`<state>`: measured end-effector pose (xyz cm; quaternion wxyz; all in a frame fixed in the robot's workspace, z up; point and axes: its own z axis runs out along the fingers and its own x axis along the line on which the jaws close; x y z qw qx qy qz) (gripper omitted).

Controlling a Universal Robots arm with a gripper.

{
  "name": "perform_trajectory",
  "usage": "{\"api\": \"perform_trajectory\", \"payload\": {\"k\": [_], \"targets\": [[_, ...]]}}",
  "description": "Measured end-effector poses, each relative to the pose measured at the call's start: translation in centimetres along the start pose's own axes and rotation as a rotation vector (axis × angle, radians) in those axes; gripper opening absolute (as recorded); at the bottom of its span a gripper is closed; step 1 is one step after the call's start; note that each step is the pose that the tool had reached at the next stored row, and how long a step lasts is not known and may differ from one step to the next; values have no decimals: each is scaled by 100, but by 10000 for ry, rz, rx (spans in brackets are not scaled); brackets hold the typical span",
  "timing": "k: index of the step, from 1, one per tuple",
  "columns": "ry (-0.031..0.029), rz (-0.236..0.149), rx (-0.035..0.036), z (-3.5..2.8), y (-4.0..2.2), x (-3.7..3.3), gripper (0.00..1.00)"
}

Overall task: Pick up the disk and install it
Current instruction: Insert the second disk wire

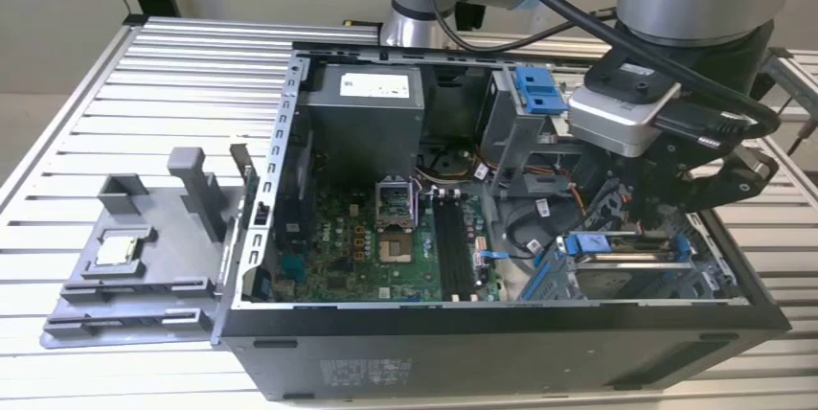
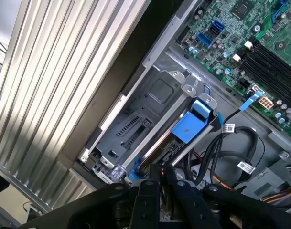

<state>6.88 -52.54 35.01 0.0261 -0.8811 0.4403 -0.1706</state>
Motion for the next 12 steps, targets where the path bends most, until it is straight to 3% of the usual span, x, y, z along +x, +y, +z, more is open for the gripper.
{"api": "perform_trajectory", "payload": {"k": [5, 12], "targets": [[-2, 22, -1, -29, 87, -41, 0], [-3, 22, -1, -33, 96, -46, 0]]}}
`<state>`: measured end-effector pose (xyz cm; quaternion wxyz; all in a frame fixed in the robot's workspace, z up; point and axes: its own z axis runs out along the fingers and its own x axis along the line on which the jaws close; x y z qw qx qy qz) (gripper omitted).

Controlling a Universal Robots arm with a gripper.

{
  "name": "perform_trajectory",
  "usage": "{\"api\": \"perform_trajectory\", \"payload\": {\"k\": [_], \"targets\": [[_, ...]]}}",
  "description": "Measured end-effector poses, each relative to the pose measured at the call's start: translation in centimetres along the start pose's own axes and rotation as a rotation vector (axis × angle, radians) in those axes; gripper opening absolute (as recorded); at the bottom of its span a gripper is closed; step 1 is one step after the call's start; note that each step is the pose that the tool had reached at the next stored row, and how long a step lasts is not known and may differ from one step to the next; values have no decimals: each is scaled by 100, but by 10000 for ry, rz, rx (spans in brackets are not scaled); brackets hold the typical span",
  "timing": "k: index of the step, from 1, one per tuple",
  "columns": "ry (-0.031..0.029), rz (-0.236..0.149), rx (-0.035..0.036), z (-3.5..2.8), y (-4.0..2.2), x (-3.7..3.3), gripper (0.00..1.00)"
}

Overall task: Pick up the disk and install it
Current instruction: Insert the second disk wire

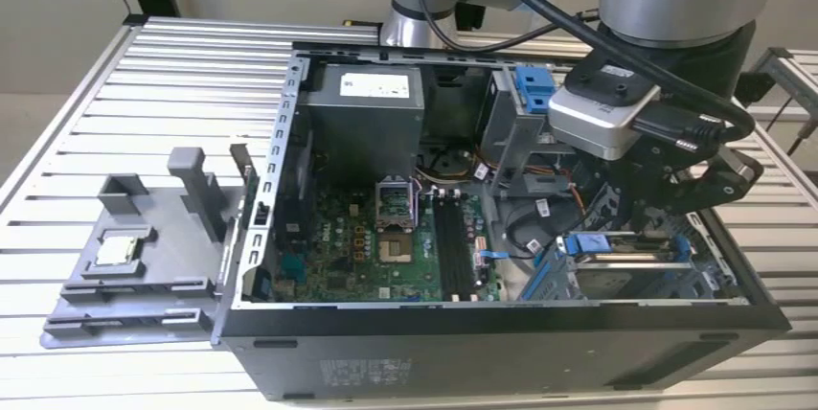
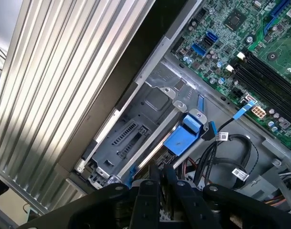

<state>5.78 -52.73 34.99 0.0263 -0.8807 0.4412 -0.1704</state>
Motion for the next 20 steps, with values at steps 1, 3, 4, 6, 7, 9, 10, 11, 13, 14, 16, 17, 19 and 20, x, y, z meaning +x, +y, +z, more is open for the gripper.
{"api": "perform_trajectory", "payload": {"k": [1, 3, 4, 6, 7, 9, 10, 11, 13, 14, 16, 17, 19, 20], "targets": [[0, 0, 0, 0, 0, 0, 0], [0, 0, 0, 0, 1, -1, 0], [0, 0, 0, -1, 2, -1, 0], [-1, 3, 1, -3, 8, -6, 0], [-3, 2, 2, -5, 13, -9, 0], [-5, 5, 5, -11, 26, -18, 0], [-5, 13, 2, -16, 36, -21, 0], [-10, 33, 3, -18, 43, -25, 0], [-1, 111, -13, -19, 50, -29, 0], [11, 175, -30, -20, 56, -33, 0], [38, 331, -72, -24, 64, -38, 0], [48, 422, -93, -25, 65, -39, 0], [62, 616, -128, -25, 65, -39, 0], [57, 706, -134, -26, 66, -39, 0]]}}
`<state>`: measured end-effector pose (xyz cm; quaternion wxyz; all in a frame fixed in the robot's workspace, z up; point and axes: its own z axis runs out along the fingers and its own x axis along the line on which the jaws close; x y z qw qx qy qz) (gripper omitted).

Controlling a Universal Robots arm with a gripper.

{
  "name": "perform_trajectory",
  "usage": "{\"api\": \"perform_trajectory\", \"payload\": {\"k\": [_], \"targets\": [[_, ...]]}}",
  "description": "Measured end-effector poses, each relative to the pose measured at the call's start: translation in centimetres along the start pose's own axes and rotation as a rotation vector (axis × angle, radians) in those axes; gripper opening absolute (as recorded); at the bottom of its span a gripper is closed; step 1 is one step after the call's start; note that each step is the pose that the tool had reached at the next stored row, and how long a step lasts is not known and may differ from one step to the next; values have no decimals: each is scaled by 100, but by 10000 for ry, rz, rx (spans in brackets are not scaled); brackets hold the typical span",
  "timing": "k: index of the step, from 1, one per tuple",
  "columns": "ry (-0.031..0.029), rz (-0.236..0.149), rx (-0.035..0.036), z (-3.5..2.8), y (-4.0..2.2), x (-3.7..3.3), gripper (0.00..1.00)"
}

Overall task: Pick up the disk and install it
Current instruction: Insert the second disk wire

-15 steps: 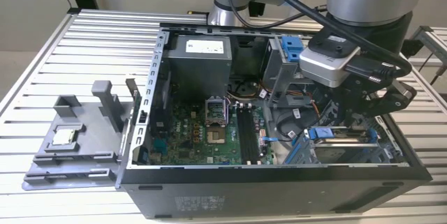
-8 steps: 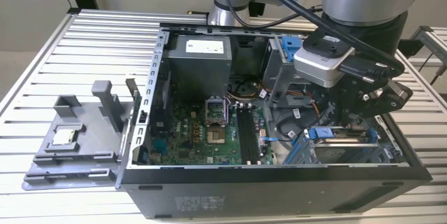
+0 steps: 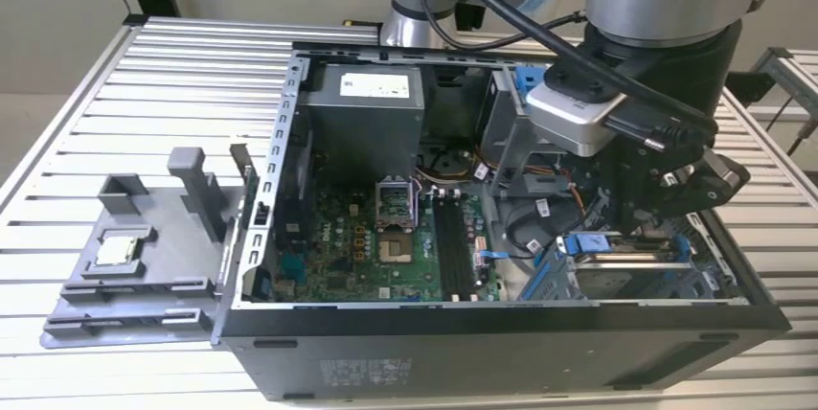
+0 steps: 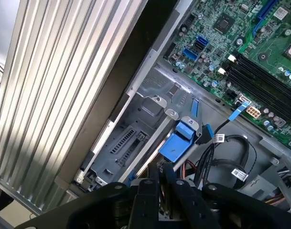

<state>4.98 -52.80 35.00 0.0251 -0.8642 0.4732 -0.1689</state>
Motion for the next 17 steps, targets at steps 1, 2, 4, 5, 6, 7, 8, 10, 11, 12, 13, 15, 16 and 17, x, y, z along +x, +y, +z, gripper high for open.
{"api": "perform_trajectory", "payload": {"k": [1, 2, 4, 5, 6, 7, 8, 10, 11, 12, 13, 15, 16, 17], "targets": [[-15, 88, 2, -1, 0, 0, 0], [-54, 164, 23, 0, 0, 0, 0], [-146, 330, 78, 0, 0, 0, 0], [-187, 421, 101, 0, 0, 0, 0], [-196, 506, 98, 0, -1, 0, 0], [-189, 573, 86, 1, 0, 0, 0], [-175, 634, 69, 1, 2, 3, 0], [-150, 753, 38, 2, 5, 8, 0], [-137, 809, 23, 3, 8, 12, 0], [-125, 868, 8, 3, 10, 15, 0], [-129, 929, 2, 2, 10, 17, 0], [-257, 1083, 73, 3, 10, 17, 0], [-325, 1157, 108, 3, 10, 17, 0], [-380, 1217, 135, 3, 10, 17, 0]]}}
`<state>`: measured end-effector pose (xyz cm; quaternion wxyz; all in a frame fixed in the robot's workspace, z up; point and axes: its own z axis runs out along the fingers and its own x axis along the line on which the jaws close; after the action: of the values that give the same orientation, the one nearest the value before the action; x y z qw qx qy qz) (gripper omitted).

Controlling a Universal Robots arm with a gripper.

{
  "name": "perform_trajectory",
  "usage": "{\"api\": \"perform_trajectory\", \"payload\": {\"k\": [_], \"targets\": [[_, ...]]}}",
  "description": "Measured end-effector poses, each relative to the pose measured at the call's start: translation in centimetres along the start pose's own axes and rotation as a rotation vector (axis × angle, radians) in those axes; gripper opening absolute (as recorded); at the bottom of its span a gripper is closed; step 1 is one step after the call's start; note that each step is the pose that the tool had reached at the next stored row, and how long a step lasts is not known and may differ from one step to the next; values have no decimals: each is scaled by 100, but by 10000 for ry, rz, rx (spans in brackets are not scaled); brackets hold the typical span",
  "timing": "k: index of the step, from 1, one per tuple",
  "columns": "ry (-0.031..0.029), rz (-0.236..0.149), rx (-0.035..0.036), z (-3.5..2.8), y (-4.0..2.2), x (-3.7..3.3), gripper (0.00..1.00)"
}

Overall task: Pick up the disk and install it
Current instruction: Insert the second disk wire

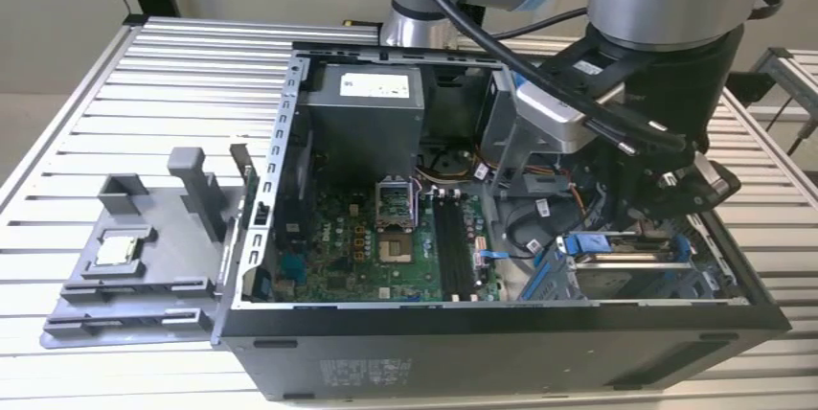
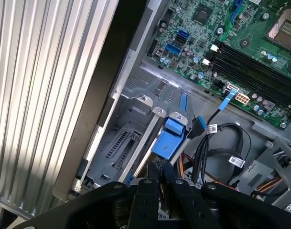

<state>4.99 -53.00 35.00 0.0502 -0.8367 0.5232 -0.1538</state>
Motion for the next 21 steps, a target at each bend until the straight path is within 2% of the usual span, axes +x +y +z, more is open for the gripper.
{"api": "perform_trajectory", "payload": {"k": [1, 6, 7, 8, 10, 13, 14, 21], "targets": [[-48, 37, 21, 0, 2, 3, 0], [-63, 56, 27, 0, 2, 3, 0], [-76, 85, 30, 0, 3, 5, 0], [-121, 127, 50, 1, 4, 7, 0], [-261, 233, 111, 2, 4, 7, 0], [-624, 417, 278, 1, 4, 7, 0], [-639, 422, 285, 2, 5, 7, 0], [-638, 433, 277, 7, 13, 27, 0]]}}
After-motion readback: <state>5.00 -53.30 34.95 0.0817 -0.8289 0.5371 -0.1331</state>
